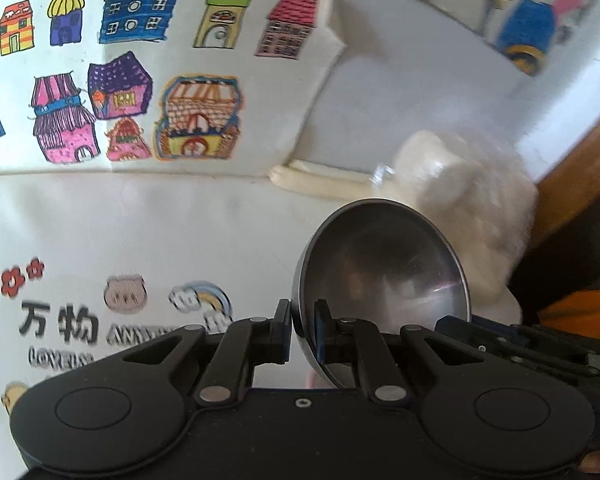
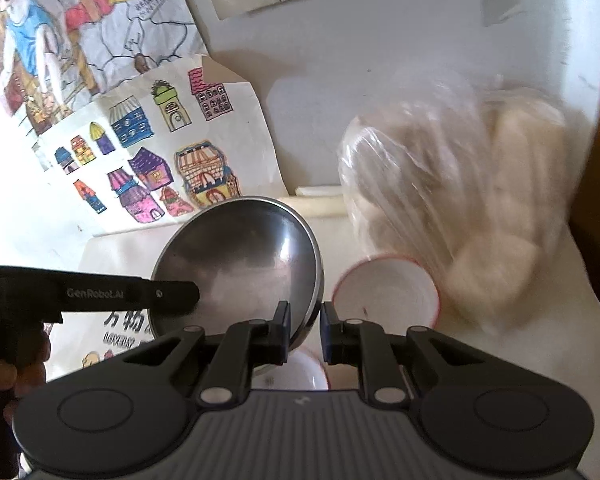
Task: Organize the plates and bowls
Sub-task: 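Lift the steel bowl with both grippers, then carry the steel bowl with both grippers beside the steel plate stack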
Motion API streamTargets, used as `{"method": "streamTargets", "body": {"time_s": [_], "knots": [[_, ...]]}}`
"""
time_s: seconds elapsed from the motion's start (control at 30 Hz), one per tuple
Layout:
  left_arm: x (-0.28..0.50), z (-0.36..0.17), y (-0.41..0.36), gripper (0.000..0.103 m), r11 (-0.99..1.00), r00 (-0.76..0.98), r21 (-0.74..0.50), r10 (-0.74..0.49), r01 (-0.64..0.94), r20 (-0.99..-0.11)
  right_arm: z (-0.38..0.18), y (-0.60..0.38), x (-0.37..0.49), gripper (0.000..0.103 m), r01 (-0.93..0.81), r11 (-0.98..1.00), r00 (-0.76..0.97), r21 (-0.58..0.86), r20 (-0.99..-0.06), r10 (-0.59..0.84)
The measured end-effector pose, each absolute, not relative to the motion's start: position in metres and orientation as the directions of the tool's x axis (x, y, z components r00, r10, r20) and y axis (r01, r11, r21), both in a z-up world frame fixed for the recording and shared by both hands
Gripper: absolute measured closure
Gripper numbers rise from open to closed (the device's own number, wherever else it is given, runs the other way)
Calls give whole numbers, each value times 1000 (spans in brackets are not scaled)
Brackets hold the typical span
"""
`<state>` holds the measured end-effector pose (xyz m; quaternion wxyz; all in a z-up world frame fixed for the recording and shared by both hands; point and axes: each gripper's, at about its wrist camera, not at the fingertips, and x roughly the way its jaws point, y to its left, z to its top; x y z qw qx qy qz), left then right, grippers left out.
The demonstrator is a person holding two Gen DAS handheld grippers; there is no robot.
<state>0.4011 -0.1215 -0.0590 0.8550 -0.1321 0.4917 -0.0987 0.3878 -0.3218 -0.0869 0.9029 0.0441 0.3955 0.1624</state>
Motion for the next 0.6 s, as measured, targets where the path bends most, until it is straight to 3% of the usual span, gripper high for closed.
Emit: {"method": "streamTargets", "body": {"time_s": [0.6], "knots": [[259, -47, -149, 91, 918, 429, -356, -396, 174, -812, -95, -345, 206, 85, -137, 970, 649, 198, -723, 239]]}}
